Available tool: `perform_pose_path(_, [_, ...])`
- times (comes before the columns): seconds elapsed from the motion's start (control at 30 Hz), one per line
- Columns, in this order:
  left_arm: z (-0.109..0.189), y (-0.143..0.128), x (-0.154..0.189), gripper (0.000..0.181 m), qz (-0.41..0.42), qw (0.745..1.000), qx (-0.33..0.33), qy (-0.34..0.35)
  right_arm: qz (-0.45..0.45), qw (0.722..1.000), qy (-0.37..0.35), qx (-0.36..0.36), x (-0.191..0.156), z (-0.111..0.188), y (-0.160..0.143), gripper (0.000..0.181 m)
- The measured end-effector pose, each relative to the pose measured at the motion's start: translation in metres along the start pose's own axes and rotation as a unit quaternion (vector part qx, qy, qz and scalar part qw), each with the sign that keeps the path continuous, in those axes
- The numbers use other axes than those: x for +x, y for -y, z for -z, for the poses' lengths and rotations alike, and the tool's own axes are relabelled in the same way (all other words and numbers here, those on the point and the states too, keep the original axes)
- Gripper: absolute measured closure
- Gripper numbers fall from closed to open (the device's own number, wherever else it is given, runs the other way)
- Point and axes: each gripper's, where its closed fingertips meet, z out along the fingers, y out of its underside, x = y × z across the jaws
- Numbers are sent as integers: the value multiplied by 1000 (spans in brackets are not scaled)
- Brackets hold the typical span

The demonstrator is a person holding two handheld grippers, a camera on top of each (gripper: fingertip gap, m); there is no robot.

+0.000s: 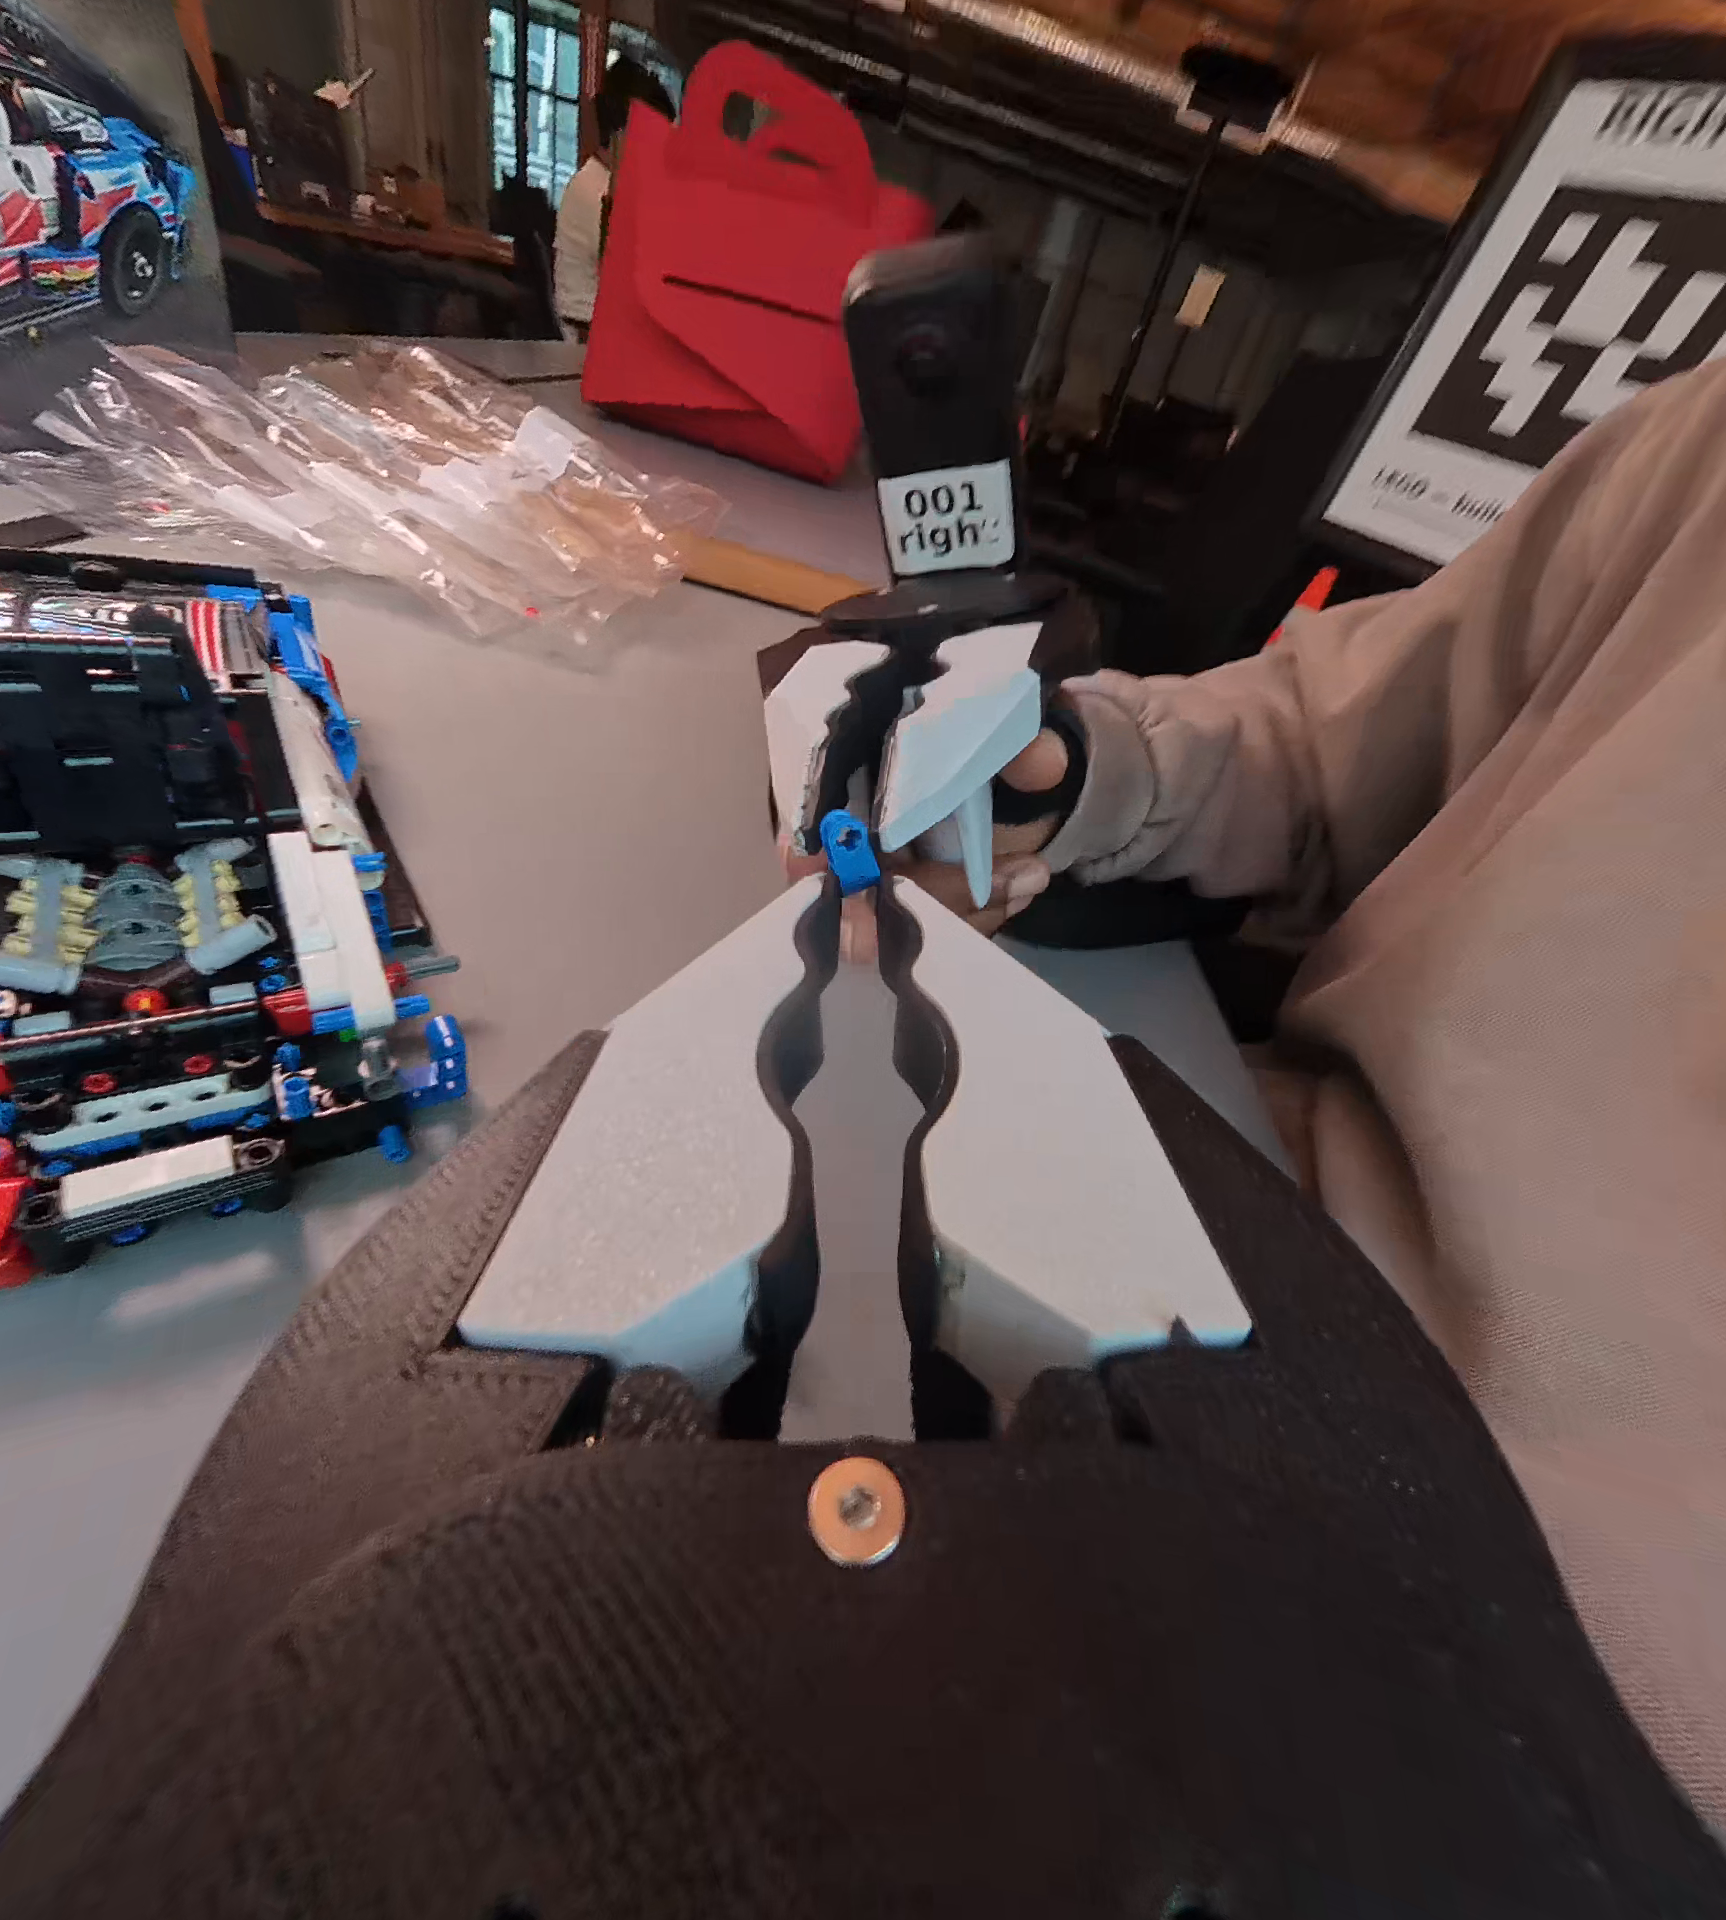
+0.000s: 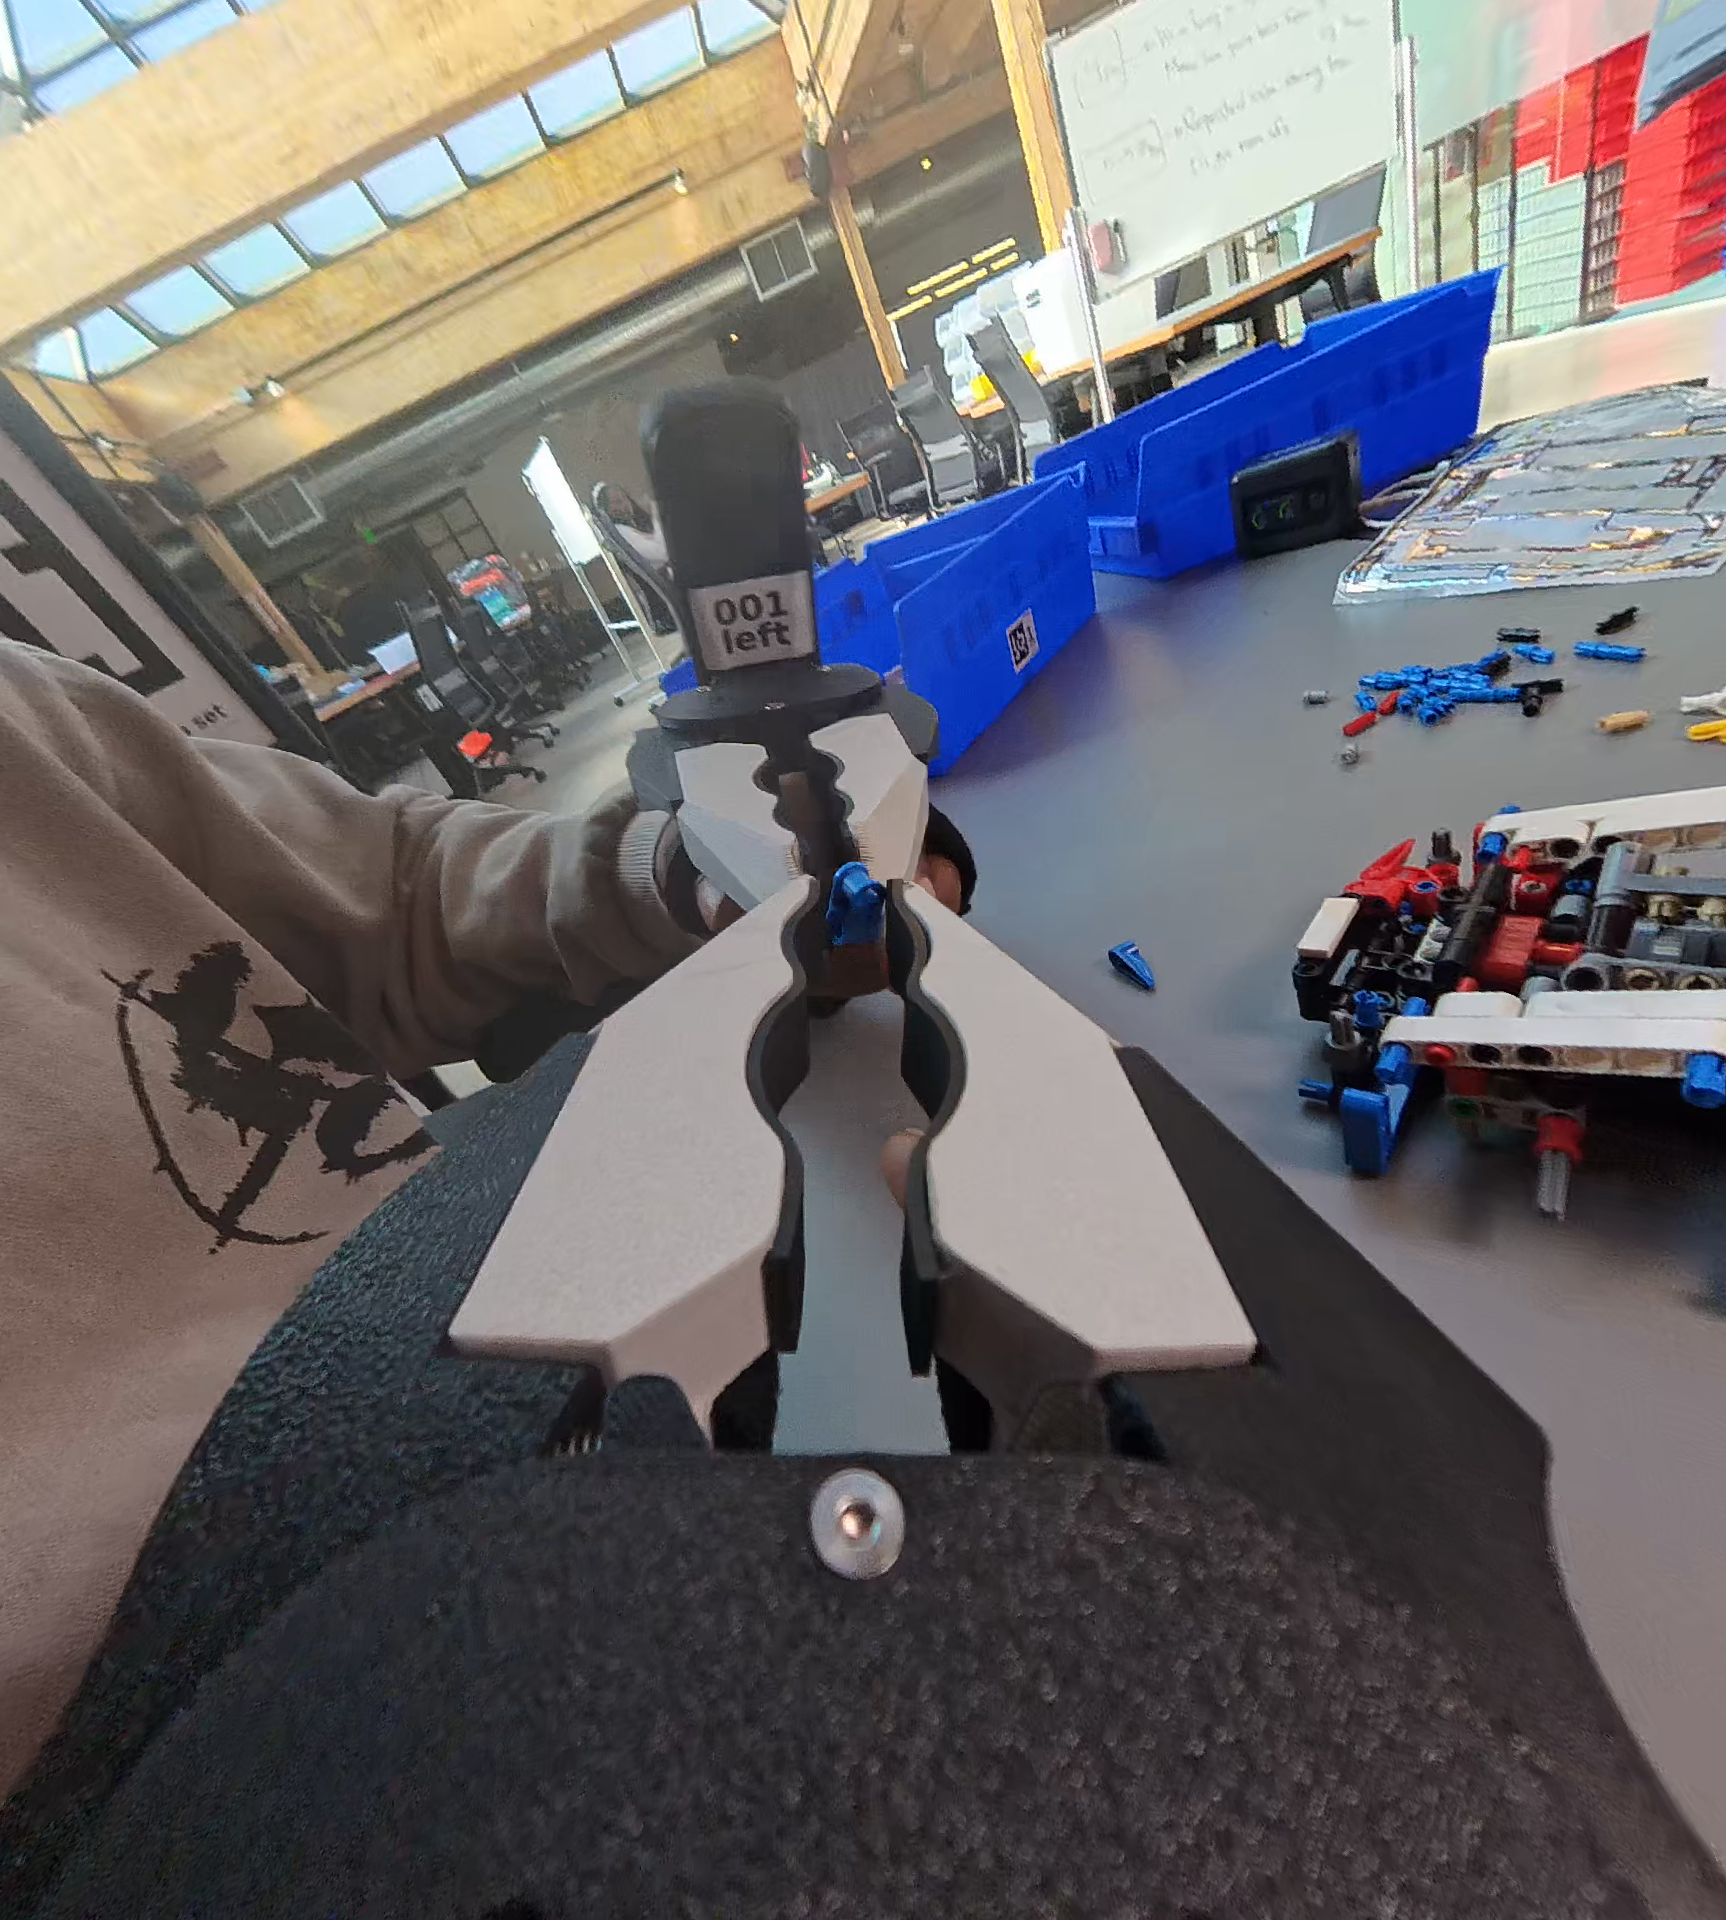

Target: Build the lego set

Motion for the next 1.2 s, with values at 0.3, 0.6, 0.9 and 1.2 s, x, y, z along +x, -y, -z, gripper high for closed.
perform_pose_path(0.3, [5, 13, 6, 181, 50, 997, 47, -41, 1, 1000, 16, 21, -6, 1, 6, 174])
perform_pose_path(0.6, [3, 10, 4, 181, 49, 997, 40, -34, -2, 1000, 7, 13, -4, -1, 4, 174])
perform_pose_path(0.9, [0, 1, -5, 181, 29, 999, 17, 6, 31, 998, -48, -15, 7, -2, -2, 175])
perform_pose_path(1.2, [23, -44, -32, 159, -79, 978, -174, 78, 73, 990, -96, -68, 22, 2, -15, 176])
